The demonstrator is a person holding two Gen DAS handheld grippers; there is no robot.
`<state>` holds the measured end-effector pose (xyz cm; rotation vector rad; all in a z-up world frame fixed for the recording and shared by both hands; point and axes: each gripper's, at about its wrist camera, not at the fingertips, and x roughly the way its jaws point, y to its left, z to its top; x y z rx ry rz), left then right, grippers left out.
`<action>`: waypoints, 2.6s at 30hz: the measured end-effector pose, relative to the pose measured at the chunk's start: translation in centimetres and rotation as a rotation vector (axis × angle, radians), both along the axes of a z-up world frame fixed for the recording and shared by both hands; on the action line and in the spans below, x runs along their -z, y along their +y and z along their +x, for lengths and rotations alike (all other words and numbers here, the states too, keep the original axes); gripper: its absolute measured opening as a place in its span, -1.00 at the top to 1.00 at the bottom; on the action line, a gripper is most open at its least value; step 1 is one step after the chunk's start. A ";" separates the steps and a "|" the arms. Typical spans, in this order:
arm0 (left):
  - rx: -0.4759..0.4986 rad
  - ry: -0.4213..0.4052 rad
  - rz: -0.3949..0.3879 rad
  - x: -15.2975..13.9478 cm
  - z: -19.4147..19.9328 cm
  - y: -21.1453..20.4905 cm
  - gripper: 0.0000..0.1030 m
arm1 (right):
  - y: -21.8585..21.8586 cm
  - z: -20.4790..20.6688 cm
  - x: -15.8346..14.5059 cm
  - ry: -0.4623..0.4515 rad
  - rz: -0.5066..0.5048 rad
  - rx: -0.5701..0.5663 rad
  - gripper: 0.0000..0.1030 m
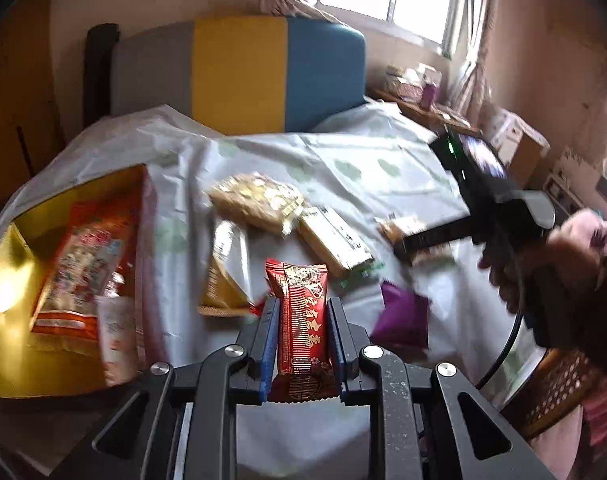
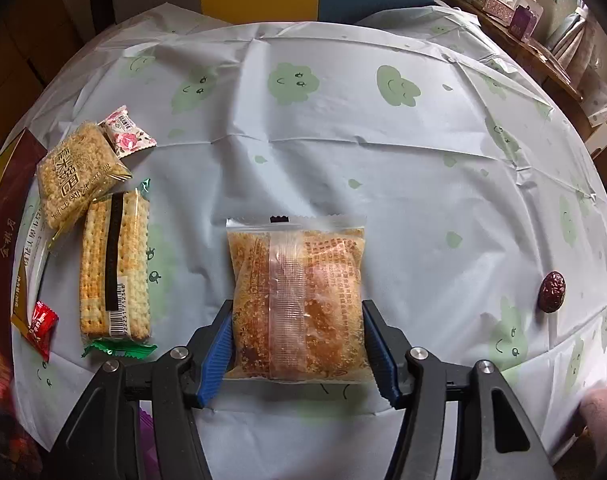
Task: Organize snacks
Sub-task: 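Carry the red bar toward the tray with the left tool while the right tool grasps the clear bread bag, then lower the red bar onto the orange bag in the tray and open the left tool, then lift the clear bread bag off the table with the right tool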
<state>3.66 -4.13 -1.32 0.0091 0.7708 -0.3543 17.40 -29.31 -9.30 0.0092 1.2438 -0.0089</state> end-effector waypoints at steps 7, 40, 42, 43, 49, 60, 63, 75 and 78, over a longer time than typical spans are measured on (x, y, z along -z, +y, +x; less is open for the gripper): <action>-0.087 -0.016 -0.012 -1.7 0.6 2.6 0.55 | 0.3 0.2 1.1 -0.014 -0.019 -0.013 -0.19; -0.438 0.160 -0.175 -0.3 15.1 16.9 0.02 | 2.6 -0.6 1.1 -0.027 -0.066 -0.039 -0.19; -0.439 0.151 -0.179 -0.3 14.3 16.9 0.02 | 2.6 -0.5 1.0 -0.027 -0.067 -0.039 -0.19; -0.442 0.142 -0.161 -0.4 13.8 16.8 0.02 | 2.6 -0.5 1.1 -0.027 -0.068 -0.040 -0.19; -0.455 0.112 -0.080 -0.5 10.1 15.8 0.02 | 2.8 -0.6 1.0 -0.030 -0.077 -0.042 -0.18; -0.473 0.098 -0.034 -0.5 4.6 14.3 0.02 | 3.0 -0.9 1.0 -0.041 -0.086 -0.046 -0.18; -0.477 0.095 -0.027 -0.4 3.5 14.2 0.02 | 3.1 -1.0 1.0 -0.044 -0.088 -0.045 -0.18; -0.522 0.087 -0.007 0.3 0.6 15.7 0.02 | 3.3 -1.6 0.5 -0.057 -0.094 -0.024 -0.17; -0.531 0.087 -0.010 0.3 0.3 16.2 0.02 | 3.4 -1.8 0.2 -0.059 -0.091 -0.007 -0.17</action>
